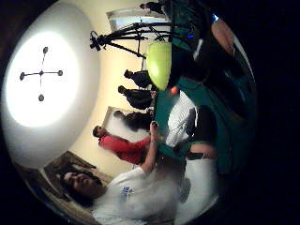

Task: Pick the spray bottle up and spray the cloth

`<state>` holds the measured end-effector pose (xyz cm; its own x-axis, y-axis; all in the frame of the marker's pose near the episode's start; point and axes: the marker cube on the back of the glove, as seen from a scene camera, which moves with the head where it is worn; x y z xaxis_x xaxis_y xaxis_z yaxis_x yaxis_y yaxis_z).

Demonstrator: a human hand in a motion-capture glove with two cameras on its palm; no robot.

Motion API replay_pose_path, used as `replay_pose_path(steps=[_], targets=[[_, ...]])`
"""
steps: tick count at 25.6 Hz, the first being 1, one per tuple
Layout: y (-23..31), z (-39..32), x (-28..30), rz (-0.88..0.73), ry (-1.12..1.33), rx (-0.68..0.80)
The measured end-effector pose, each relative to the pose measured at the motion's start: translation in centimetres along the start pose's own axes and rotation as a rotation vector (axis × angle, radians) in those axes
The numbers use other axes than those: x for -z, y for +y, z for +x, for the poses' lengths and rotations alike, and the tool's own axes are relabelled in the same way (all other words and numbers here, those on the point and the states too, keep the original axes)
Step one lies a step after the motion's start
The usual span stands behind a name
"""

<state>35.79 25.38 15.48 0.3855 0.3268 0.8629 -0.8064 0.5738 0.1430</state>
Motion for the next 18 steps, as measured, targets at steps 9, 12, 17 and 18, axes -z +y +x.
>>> replay_pose_path(steps=[9,12,17,18], targets=[[-1.6,0.5,-0.9,0.156,-0.043,0.029],[-1.5,0.7,-1.2,0.143,-0.066,0.02],[-0.5,1.1,-1.8,0.12,-0.03,-0.011],[-0.5,1.1,-2.1,0.112,-0.01,-0.017]])
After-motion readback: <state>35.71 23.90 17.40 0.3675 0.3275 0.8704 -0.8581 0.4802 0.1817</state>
